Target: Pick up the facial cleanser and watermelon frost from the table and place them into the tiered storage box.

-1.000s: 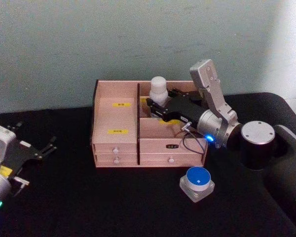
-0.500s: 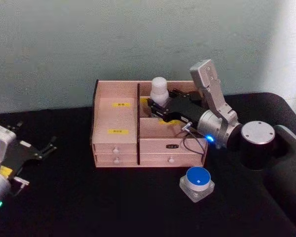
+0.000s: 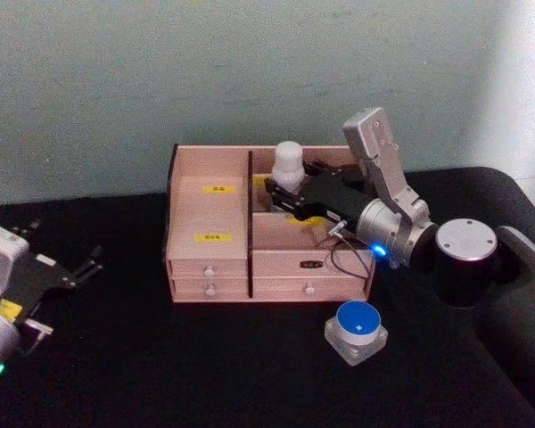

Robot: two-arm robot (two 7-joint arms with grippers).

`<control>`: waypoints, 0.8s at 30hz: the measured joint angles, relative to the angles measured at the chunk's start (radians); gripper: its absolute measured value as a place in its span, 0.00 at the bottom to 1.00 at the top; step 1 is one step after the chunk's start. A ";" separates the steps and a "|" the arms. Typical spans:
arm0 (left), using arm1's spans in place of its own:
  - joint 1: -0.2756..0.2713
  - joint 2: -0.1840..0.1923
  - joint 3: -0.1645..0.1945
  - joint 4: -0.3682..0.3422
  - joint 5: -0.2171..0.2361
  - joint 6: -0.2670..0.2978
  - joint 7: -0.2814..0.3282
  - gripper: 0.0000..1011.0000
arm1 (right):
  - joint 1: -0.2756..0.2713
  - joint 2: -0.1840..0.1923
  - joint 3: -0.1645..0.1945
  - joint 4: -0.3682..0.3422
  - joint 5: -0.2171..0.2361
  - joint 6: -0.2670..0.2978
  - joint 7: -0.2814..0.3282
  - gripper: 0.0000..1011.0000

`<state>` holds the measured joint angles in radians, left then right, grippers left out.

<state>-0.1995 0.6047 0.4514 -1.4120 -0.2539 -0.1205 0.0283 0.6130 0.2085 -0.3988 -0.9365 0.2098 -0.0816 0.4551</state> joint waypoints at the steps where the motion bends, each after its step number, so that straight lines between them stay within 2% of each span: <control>1: 0.000 0.000 0.000 0.000 0.000 0.000 0.000 0.99 | 0.000 0.000 0.000 0.000 0.000 0.000 0.000 0.65; 3: 0.000 0.000 0.000 0.000 0.000 0.000 0.000 0.99 | 0.000 0.000 0.000 0.000 0.000 0.000 0.000 0.75; 5: 0.000 0.000 0.000 0.000 0.000 0.000 0.000 0.99 | 0.000 0.000 0.000 0.000 0.000 -0.001 0.000 0.77; 7: 0.000 0.000 0.000 0.000 0.000 0.000 0.000 0.99 | 0.000 0.000 0.000 0.000 0.000 -0.001 0.000 0.86; 8: 0.000 0.000 0.000 0.000 0.000 0.000 0.000 0.99 | 0.000 0.000 0.000 0.000 0.000 -0.001 0.000 0.86; 12: 0.000 0.000 0.000 0.000 0.000 0.000 0.000 0.99 | 0.000 0.000 0.000 0.000 0.000 -0.001 0.000 0.99; 19: 0.000 0.000 0.000 0.000 0.000 0.000 0.000 0.99 | -0.010 0.006 0.004 -0.019 0.001 -0.009 0.001 0.99; 24: 0.000 0.000 0.000 0.000 0.000 0.000 0.000 0.99 | -0.050 0.030 0.020 -0.095 0.009 -0.025 0.002 0.99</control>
<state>-0.1996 0.6047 0.4514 -1.4119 -0.2539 -0.1205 0.0283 0.5634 0.2380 -0.3789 -1.0315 0.2190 -0.1062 0.4572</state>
